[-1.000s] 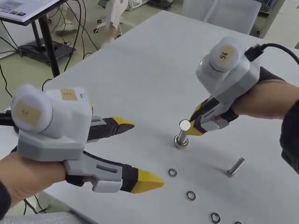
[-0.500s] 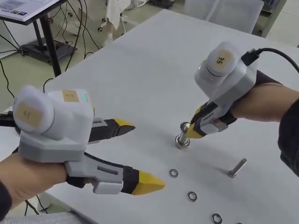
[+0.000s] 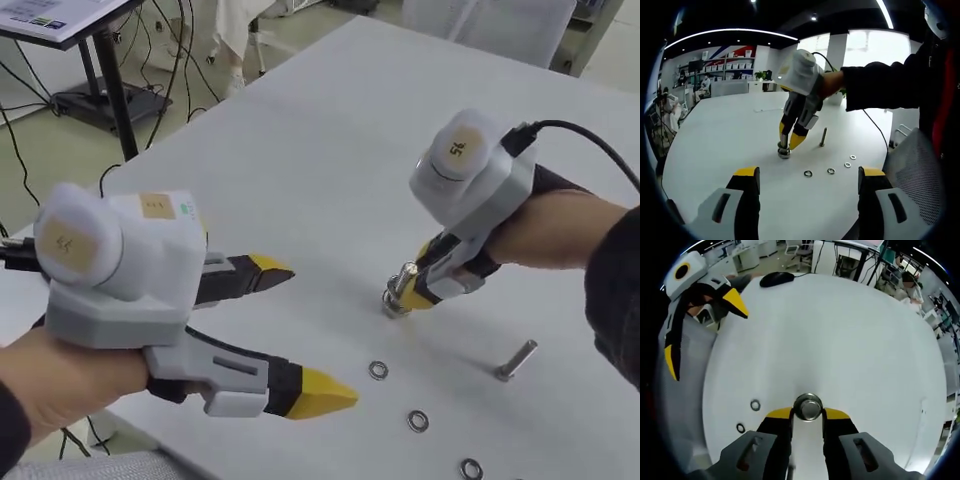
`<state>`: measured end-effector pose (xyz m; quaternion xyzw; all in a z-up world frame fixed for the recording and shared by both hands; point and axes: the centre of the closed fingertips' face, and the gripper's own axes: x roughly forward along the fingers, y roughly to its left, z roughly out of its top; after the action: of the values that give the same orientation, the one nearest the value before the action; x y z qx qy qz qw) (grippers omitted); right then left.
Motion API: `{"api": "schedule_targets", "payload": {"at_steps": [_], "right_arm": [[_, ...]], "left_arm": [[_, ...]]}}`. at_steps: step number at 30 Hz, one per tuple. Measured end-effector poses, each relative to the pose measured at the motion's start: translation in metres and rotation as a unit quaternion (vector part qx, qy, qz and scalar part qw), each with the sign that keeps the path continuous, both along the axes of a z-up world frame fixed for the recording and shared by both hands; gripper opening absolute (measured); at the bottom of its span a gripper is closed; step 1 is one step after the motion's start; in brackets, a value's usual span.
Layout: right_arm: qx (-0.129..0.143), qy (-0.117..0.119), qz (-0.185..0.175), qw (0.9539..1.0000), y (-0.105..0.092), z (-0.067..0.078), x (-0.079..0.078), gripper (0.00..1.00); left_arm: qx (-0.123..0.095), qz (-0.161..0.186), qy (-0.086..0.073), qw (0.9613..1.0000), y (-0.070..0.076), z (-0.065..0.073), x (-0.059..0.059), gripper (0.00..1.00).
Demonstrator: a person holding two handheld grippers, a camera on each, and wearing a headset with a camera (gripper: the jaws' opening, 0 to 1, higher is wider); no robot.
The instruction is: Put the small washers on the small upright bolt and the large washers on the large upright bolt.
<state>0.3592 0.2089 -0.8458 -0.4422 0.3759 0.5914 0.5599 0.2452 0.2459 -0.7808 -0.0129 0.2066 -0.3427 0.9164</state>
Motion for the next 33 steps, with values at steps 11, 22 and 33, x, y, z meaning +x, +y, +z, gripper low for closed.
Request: {"api": "schedule_targets", "payload": {"at_steps": [11, 22, 33], "right_arm": [[-0.003, 0.01, -0.004, 0.9999, -0.001, -0.013, -0.003, 0.24], [-0.009, 0.011, 0.004, 0.9999, -0.003, -0.013, -0.002, 0.25], [-0.012, 0.015, 0.005, 0.9998, -0.009, -0.014, -0.003, 0.33]], "left_arm": [[0.0, 0.004, 0.002, 1.0, 0.002, -0.002, -0.001, 0.8], [0.001, 0.005, 0.005, 1.0, 0.002, -0.003, 0.0, 0.8], [0.002, 0.003, 0.005, 1.0, 0.001, -0.004, 0.0, 0.8]]}}
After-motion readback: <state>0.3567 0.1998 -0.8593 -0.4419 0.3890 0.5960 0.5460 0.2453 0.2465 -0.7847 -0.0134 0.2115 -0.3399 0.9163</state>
